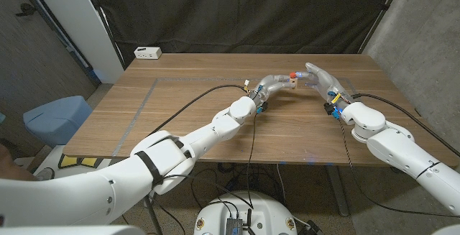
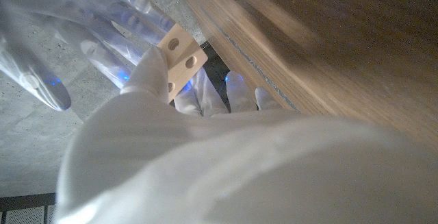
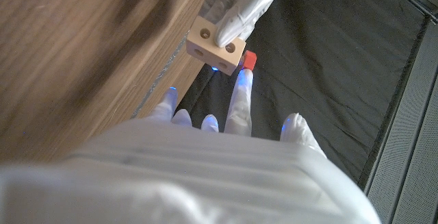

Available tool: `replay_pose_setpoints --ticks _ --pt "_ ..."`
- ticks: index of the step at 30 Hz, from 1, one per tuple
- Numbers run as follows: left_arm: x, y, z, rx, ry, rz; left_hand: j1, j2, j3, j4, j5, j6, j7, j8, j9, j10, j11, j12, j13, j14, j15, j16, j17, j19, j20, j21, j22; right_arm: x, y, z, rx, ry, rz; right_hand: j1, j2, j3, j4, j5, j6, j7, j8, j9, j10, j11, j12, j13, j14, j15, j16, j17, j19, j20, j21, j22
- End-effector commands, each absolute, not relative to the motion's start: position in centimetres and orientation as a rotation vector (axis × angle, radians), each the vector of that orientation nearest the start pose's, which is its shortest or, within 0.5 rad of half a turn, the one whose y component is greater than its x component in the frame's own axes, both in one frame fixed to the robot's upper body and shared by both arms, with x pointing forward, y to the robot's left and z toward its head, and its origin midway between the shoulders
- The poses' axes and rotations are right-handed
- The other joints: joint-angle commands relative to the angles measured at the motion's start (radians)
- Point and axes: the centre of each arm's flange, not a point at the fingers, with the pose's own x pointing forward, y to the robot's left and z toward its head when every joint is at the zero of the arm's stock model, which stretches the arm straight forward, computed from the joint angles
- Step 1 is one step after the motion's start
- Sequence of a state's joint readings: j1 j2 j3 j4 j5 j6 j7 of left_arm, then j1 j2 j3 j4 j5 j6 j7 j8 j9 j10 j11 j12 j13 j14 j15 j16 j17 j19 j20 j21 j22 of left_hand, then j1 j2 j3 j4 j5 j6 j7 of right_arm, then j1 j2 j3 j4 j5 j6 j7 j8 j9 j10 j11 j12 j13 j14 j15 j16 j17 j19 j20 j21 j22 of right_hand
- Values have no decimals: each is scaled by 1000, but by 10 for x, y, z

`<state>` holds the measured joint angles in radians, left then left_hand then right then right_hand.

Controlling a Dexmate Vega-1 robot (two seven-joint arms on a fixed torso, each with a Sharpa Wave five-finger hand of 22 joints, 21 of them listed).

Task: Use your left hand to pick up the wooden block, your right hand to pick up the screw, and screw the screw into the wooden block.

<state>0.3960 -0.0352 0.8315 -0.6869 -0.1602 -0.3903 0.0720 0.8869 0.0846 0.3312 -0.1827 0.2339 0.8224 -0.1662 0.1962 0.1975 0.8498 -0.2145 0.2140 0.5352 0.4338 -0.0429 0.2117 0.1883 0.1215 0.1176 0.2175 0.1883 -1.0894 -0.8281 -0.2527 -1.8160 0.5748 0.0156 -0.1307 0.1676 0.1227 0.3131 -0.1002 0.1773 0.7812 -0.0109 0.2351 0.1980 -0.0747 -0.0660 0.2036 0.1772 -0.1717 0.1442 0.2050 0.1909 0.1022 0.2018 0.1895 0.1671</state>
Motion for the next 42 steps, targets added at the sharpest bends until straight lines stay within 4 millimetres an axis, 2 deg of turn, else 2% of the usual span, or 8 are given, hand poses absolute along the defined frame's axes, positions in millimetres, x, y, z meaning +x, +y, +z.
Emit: replay_pose_setpoints --ticks 1,15,21,31,36,42 --pt "681 -43 -5 417 -632 -514 7 10 35 27 4 27 7 5 4 9 0 8 6 11 -49 3 2 2 -7 2 3 562 -308 -7 -270 -527 187 7 6 7 0 4 9 1 6 1 10 3 5 2 -21 -6 6 -1 7 5 5 2" --pt "682 -43 -5 420 -629 -513 7 12 35 27 4 28 7 5 4 10 0 8 6 12 -49 4 2 2 -7 2 3 563 -305 -5 -274 -524 221 8 6 9 -1 4 26 4 7 2 21 3 4 2 -18 -8 5 -1 7 7 3 2" --pt "682 -42 -4 420 -629 -509 7 11 35 27 4 28 6 6 4 8 0 8 6 13 -50 4 2 2 -7 2 3 562 -309 -6 -274 -520 201 9 6 10 -2 4 26 3 5 2 24 1 3 2 -17 -8 4 -1 7 8 2 2" --pt "681 -42 -4 420 -638 -510 5 10 34 28 3 27 7 5 4 9 0 8 6 13 -51 4 2 2 -8 2 3 559 -319 -7 -268 -522 152 11 7 14 -3 4 24 3 -2 2 37 12 2 2 -2 -8 8 -1 30 -5 9 3" --pt "679 -43 -4 422 -643 -510 6 9 34 27 3 28 6 5 4 10 0 8 6 13 -51 4 2 3 -8 2 3 557 -324 -6 -269 -527 126 13 5 15 -5 4 20 5 -7 2 50 37 4 3 12 4 11 -2 45 0 12 3" --pt "677 -43 -4 424 -647 -511 5 10 34 28 3 27 6 5 4 9 1 8 6 13 -51 4 3 2 -7 2 3 557 -326 -5 -273 -533 117 14 2 17 -8 4 -5 -4 -20 2 47 41 -2 3 17 10 10 -2 47 7 9 2"
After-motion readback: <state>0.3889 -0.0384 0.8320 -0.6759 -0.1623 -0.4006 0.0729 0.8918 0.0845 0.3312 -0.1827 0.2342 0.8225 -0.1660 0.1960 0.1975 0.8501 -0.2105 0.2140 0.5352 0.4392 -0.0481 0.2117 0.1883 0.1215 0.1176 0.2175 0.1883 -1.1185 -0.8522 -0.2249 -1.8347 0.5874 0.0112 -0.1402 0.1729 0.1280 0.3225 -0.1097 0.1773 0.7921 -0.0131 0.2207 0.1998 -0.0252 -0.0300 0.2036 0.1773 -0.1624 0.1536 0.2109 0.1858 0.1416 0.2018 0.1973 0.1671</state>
